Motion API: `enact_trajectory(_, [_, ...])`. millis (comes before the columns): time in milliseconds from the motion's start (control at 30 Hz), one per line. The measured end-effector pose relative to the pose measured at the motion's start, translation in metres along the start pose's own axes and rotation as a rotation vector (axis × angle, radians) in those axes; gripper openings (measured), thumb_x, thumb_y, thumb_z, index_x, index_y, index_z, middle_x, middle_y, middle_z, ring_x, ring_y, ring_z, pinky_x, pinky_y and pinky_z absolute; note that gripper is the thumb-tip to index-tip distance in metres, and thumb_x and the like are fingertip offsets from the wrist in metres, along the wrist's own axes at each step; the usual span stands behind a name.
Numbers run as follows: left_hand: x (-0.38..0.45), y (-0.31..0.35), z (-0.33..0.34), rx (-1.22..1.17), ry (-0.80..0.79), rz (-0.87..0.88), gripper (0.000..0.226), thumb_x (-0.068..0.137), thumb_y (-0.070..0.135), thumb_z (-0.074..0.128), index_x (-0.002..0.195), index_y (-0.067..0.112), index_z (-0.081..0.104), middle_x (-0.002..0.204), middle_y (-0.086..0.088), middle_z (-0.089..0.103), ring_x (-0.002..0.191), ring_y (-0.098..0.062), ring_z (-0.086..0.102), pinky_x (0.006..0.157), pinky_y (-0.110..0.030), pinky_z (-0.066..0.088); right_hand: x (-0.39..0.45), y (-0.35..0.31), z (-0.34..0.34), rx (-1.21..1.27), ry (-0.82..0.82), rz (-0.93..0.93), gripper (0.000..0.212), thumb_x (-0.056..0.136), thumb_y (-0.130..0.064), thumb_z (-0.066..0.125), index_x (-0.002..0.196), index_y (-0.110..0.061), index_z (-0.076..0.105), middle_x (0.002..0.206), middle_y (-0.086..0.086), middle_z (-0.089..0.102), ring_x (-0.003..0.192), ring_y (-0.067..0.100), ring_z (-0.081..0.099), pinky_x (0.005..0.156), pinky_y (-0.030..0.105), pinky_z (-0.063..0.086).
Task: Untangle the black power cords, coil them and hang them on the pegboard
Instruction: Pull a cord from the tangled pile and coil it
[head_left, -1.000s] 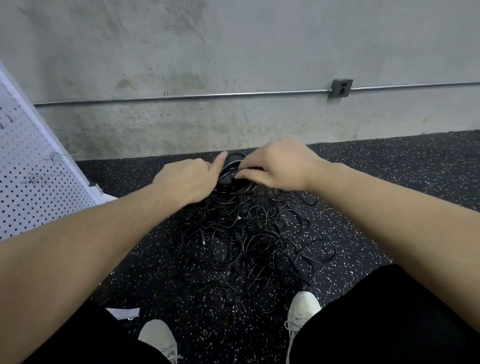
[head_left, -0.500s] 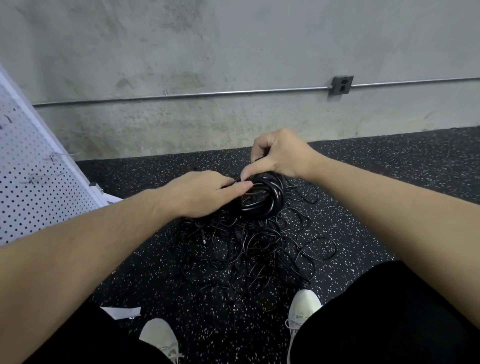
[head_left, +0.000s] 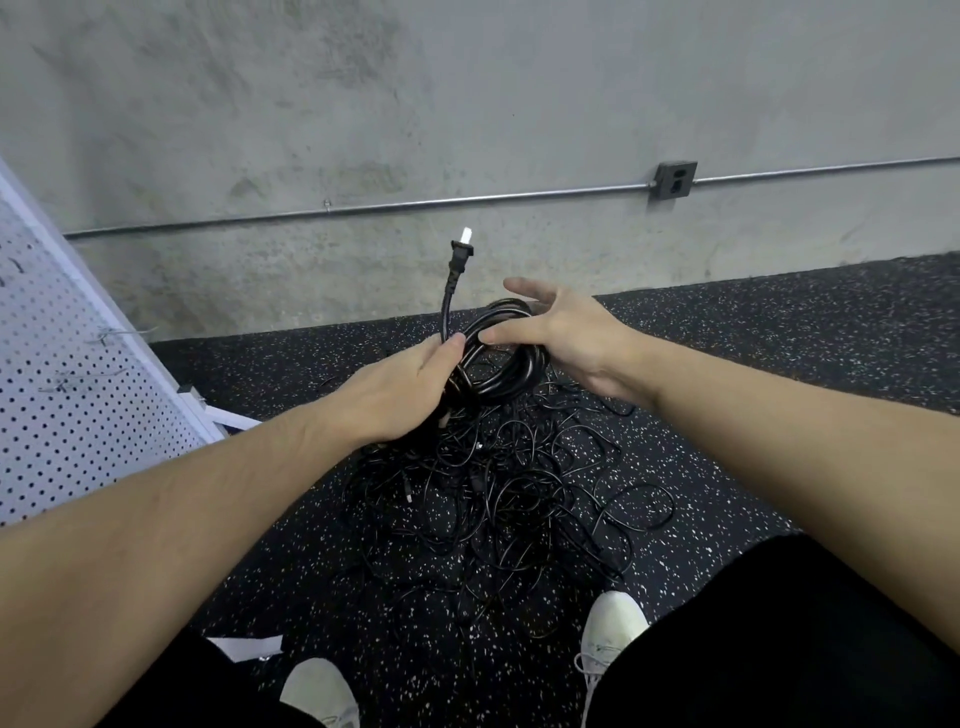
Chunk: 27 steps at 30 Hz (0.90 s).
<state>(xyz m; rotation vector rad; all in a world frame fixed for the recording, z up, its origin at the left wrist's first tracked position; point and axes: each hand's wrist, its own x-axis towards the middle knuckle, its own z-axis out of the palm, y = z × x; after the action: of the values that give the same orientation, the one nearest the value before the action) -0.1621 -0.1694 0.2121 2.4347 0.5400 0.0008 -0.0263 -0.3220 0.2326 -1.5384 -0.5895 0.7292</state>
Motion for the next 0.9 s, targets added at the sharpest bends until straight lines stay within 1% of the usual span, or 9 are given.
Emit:
enact_trajectory(67, [0.002,0.004,0.002,-0.152,-0.038,0.013,0.085,0.094,0.079,0.017,0.128,0.014,0.061,0.107,-0.001,0.075,0.114,-0.015,0.067,0.115,-0.043,0.036,0.003,-0.001,0.002,0.094,0.045,-0.057,0.085,0.074,0.008,0.082,0.148,-0.010,0.046,0.108,0.008,0.074,0.097,0.023,0.074,0.096,0.036,0.058])
enact_trajectory(133, [-0.002,0.011,0.001,-0.263,-0.093,0.061,0.072,0.106,0.061,0.023,0.108,0.005,0.067,0.082,-0.006,0.076,0.078,-0.008,0.071,0.098,-0.034,0.044,0.005,-0.004,0.003,0.191,0.069,-0.097,0.087,0.072,0.014,0.079,0.148,-0.014,0.047,0.099,0.007,0.074,0.088,0.024,0.074,0.090,0.039,0.060])
enact_trajectory(200, [-0.007,0.014,-0.001,-0.420,-0.137,0.051,0.056,0.108,0.054,0.033,0.122,0.007,0.060,0.084,-0.010,0.077,0.072,-0.012,0.071,0.076,-0.029,0.053,0.005,-0.005,0.005,0.239,0.071,-0.117,0.090,0.072,0.017,0.077,0.149,-0.017,0.045,0.089,0.007,0.073,0.077,0.023,0.074,0.080,0.038,0.061])
enact_trajectory(267, [-0.009,0.014,-0.003,-0.565,-0.178,0.011,0.049,0.105,0.050,0.046,0.137,0.013,0.049,0.095,-0.012,0.078,0.081,-0.022,0.075,0.067,-0.031,0.058,0.004,-0.005,0.007,0.244,0.050,-0.129,0.091,0.074,0.018,0.075,0.150,-0.021,0.043,0.083,0.007,0.074,0.072,0.023,0.073,0.075,0.039,0.061])
enact_trajectory(400, [-0.011,0.012,-0.006,-0.683,-0.191,-0.001,0.032,0.096,0.035,0.068,0.124,0.023,0.058,0.099,-0.014,0.076,0.076,-0.029,0.072,0.067,-0.038,0.061,0.006,-0.005,0.006,0.291,0.008,-0.137,0.088,0.078,0.018,0.071,0.148,-0.029,0.045,0.082,0.007,0.073,0.073,0.027,0.069,0.086,0.051,0.058])
enact_trajectory(533, [-0.011,0.010,-0.001,-0.724,-0.162,0.001,0.024,0.098,0.028,0.066,0.120,0.019,0.059,0.092,-0.011,0.074,0.069,-0.025,0.070,0.061,-0.036,0.061,0.004,-0.004,0.011,0.187,-0.023,-0.188,0.072,0.082,0.018,0.066,0.133,-0.032,0.053,0.081,0.005,0.068,0.073,0.024,0.064,0.074,0.038,0.055])
enact_trajectory(700, [-0.001,0.004,0.004,-0.740,-0.013,-0.062,0.013,0.102,0.031,0.063,0.112,0.025,0.058,0.100,-0.018,0.076,0.078,-0.032,0.072,0.077,-0.049,0.060,-0.003,-0.008,0.015,-0.239,0.115,-0.286,0.034,0.093,-0.017,0.064,0.125,-0.024,0.056,0.125,-0.002,0.061,0.116,0.006,0.060,0.102,0.028,0.047])
enact_trajectory(800, [0.003,-0.002,0.005,-0.637,0.068,-0.034,0.013,0.100,0.038,0.063,0.112,0.032,0.060,0.101,-0.009,0.077,0.083,-0.027,0.074,0.088,-0.054,0.060,-0.008,-0.017,0.018,-0.162,0.122,-0.280,0.011,0.099,-0.023,0.063,0.106,-0.031,0.068,0.103,-0.012,0.072,0.089,-0.012,0.066,0.082,0.007,0.048])
enact_trajectory(900, [0.004,-0.003,0.007,-0.578,0.072,-0.020,0.018,0.095,0.048,0.064,0.109,0.038,0.060,0.101,0.002,0.077,0.091,-0.024,0.074,0.095,-0.055,0.055,-0.005,-0.015,0.021,-0.220,0.193,-0.319,0.020,0.097,-0.029,0.067,0.116,-0.028,0.072,0.113,-0.007,0.074,0.106,0.004,0.069,0.101,0.028,0.052])
